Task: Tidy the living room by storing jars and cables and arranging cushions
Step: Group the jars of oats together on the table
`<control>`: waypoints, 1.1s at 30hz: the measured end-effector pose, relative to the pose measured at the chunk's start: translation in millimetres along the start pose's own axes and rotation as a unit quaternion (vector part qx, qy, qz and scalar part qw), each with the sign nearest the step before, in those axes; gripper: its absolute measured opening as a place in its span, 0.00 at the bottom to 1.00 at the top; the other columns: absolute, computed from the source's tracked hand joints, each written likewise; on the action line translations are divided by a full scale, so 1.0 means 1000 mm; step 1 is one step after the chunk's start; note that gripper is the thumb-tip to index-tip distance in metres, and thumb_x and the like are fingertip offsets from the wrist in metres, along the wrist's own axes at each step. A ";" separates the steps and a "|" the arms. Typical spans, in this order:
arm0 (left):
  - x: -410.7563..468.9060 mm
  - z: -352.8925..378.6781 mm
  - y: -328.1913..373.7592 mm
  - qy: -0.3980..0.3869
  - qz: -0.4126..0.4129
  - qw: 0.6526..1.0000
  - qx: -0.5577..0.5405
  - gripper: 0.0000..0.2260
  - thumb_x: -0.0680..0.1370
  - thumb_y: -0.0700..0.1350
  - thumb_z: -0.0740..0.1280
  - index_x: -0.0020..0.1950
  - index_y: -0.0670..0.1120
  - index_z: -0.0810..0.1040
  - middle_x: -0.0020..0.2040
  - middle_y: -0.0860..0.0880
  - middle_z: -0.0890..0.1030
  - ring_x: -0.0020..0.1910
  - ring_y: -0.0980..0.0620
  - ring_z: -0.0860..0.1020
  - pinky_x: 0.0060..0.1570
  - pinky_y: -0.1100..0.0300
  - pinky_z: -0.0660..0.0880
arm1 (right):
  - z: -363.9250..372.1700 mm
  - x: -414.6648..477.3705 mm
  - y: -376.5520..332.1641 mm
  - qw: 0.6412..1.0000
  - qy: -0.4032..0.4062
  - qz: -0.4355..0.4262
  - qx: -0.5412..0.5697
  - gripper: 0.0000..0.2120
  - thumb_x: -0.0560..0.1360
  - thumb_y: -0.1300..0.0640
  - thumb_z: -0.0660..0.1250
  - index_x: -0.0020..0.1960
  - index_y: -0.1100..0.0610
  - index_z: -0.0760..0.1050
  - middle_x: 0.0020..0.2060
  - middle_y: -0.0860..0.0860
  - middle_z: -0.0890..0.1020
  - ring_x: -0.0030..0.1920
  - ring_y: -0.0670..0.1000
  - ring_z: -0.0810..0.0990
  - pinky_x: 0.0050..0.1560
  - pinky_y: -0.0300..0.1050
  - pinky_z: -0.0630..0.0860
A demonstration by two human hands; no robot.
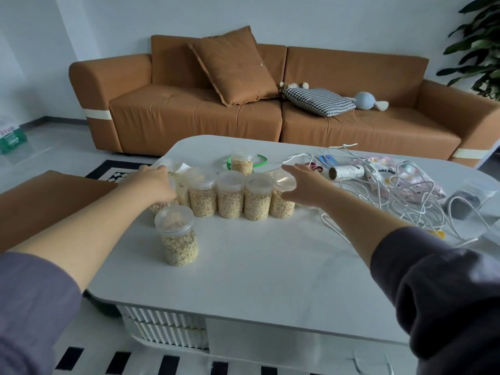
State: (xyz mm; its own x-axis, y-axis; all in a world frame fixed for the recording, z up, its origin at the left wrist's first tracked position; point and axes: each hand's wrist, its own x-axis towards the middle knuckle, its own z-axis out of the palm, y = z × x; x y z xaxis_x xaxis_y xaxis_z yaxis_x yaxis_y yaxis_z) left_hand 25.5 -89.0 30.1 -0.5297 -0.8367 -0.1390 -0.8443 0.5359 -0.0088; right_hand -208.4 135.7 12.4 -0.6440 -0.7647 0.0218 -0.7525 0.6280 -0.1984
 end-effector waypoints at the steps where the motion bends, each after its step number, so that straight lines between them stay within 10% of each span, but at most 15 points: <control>1: -0.002 -0.001 -0.003 -0.008 -0.003 1.000 -0.024 0.28 0.76 0.50 0.65 0.75 0.52 0.60 0.68 0.41 0.65 0.60 0.41 0.73 0.51 0.51 0.76 | 0.002 0.000 -0.003 1.000 0.000 0.001 0.013 0.35 0.72 0.48 0.69 0.76 0.47 0.60 0.72 0.53 0.66 0.68 0.56 0.70 0.62 0.53 0.72; 5: -0.009 -0.004 -0.004 -0.004 0.040 0.997 -0.063 0.28 0.73 0.46 0.70 0.71 0.52 0.66 0.61 0.45 0.71 0.49 0.47 0.77 0.42 0.56 0.75 | 0.003 -0.008 -0.015 0.997 0.054 0.049 0.017 0.27 0.71 0.46 0.69 0.69 0.49 0.68 0.63 0.51 0.72 0.58 0.54 0.76 0.43 0.45 0.73; 12: -0.027 -0.015 0.003 -0.034 0.063 0.995 -0.076 0.23 0.74 0.46 0.71 0.66 0.49 0.68 0.48 0.49 0.72 0.35 0.52 0.71 0.32 0.60 0.72 | -0.008 -0.037 -0.027 0.994 0.022 0.059 -0.084 0.27 0.68 0.42 0.69 0.63 0.53 0.72 0.59 0.52 0.74 0.56 0.54 0.76 0.43 0.45 0.73; 20: -0.039 -0.012 0.013 -0.041 0.152 0.978 -0.137 0.25 0.72 0.51 0.75 0.66 0.51 0.73 0.50 0.47 0.77 0.44 0.47 0.80 0.40 0.56 0.79 | 0.001 -0.065 -0.070 0.997 0.017 -0.076 0.026 0.30 0.70 0.46 0.75 0.67 0.54 0.73 0.63 0.52 0.75 0.64 0.53 0.73 0.64 0.48 0.68; 30: -0.039 0.003 0.016 -0.037 0.100 0.939 -0.326 0.35 0.68 0.49 0.79 0.70 0.48 0.66 0.59 0.46 0.76 0.51 0.50 0.77 0.51 0.56 0.74 | 0.019 -0.052 -0.100 0.979 0.100 -0.111 0.138 0.14 0.71 0.58 0.75 0.55 0.59 0.79 0.54 0.55 0.78 0.51 0.55 0.77 0.51 0.45 0.72; 33: -0.044 0.006 0.014 -0.070 0.091 0.945 -0.306 0.21 0.73 0.52 0.74 0.61 0.47 0.72 0.60 0.47 0.75 0.51 0.49 0.74 0.49 0.56 0.73 | 0.032 -0.060 -0.094 0.973 0.137 -0.088 0.166 0.13 0.71 0.56 0.75 0.52 0.60 0.76 0.52 0.54 0.76 0.45 0.54 0.77 0.46 0.45 0.73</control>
State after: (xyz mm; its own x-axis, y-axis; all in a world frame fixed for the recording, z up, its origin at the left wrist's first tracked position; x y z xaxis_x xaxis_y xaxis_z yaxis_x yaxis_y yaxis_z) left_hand 37.6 -44.1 29.9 -0.6903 -0.6915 -0.2129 -0.6522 0.4674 0.5969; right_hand -94.7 118.4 -1.4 -0.5564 -0.7599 0.3360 -0.7975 0.3751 -0.4725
